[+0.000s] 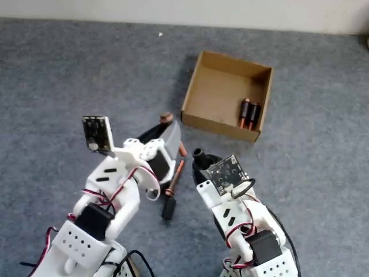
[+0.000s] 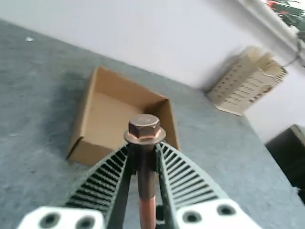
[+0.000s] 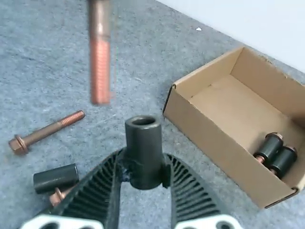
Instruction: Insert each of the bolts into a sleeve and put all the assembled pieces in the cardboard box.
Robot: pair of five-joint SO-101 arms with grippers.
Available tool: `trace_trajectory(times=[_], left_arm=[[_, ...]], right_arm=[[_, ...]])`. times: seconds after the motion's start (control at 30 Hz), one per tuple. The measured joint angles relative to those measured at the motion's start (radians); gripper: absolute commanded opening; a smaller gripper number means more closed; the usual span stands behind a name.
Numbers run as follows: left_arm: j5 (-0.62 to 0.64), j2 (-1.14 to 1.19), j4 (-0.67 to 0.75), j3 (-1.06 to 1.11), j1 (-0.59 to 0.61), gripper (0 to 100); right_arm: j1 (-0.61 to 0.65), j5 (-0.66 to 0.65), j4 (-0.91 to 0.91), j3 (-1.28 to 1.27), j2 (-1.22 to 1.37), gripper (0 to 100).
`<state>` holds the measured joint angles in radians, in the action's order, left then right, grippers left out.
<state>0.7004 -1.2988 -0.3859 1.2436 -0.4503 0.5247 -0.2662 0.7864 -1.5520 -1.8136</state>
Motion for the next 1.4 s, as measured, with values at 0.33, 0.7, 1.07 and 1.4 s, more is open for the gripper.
trace_trajectory(times=[0.33,0.7,1.07,1.4], left_arm=[[0.0,0.0,0.037,0.006,-0.061,1],[0.006,-0.002,0.173,0.107,-0.052,1],[0.006,-0.002,0.195,0.118,-0.048,1],[0.052,-0.002,0.198,0.118,0.038,1]], right_arm=[[0.037,0.0,0.0,0.0,0.0,0.5],[0.037,0.0,0.0,-0.002,0.002,0.5],[0.037,0.0,0.0,-0.002,0.002,0.5],[0.037,0.0,0.0,-0.002,0.002,0.5]])
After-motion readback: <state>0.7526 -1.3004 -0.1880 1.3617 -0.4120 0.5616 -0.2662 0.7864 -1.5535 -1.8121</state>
